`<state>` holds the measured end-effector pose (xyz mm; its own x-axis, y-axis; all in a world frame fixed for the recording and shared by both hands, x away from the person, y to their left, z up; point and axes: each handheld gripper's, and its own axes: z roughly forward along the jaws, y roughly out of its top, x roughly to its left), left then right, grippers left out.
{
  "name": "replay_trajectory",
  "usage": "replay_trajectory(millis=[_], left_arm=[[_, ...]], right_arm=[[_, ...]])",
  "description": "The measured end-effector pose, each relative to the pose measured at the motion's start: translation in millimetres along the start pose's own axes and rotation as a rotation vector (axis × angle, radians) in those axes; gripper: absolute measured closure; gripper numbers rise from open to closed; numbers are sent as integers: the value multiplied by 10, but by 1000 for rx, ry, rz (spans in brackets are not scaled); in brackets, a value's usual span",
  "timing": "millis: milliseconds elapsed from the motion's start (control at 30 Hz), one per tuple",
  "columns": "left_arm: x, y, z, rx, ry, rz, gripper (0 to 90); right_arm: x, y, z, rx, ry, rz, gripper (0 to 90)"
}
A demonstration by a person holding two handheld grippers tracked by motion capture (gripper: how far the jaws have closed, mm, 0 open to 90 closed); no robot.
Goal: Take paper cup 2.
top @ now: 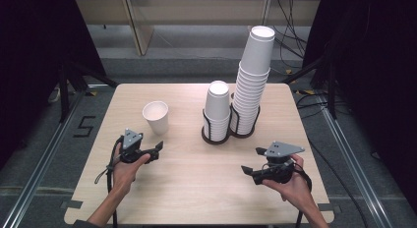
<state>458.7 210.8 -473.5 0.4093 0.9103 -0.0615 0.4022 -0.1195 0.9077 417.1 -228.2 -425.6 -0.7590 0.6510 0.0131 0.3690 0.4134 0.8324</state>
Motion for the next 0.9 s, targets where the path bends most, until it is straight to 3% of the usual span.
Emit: replay_trajectory(millis=[67,133,200,267,300,367,400,433,467,500,533,733,767,833,900], left_arm=[[-63,-15,-87,-11,-21,-18,147],[-156,-41,-187,-18,-50,-33,147],[-251,-75,-272,-36,-60,-20,147],[-344,-114,-356,-27,-73,13,147],[-375,-136,-380,-32,-81,15,146],[-452,-192,-451,-25,-96,12,146],[-487,-226,-474,-33,-104,12,146],[-523,-266,-502,-23,-106,31,147],[-523,-266,-502,-23,-106,31,146],[-571,-325,-521,-15,-104,71,146],[-584,-343,-531,-10,-106,79,147],[-660,-427,-612,-5,-128,72,146],[-682,-454,-636,-1,-133,74,146],[-697,-469,-644,-2,-141,72,146],[-737,-503,-664,-3,-157,78,146]], right_arm=[[-22,35,-36,-4,-16,37,190],[-73,72,-56,-22,-35,42,189],[-101,106,-73,-31,-43,64,188],[-157,148,-88,-51,-75,45,189],[-163,175,-95,-51,-75,72,189],[-205,223,-112,-65,-84,66,188],[-204,248,-121,-70,-89,90,188],[-240,278,-128,-79,-95,65,188],[-247,309,-135,-88,-104,80,188],[-239,325,-144,-86,-108,107,187],[-277,354,-130,-108,-101,91,186],[-352,478,-157,-131,-128,100,178],[-398,538,-175,-142,-144,82,177],[-401,562,-184,-143,-145,98,175],[-485,679,-219,-177,-149,95,165]])
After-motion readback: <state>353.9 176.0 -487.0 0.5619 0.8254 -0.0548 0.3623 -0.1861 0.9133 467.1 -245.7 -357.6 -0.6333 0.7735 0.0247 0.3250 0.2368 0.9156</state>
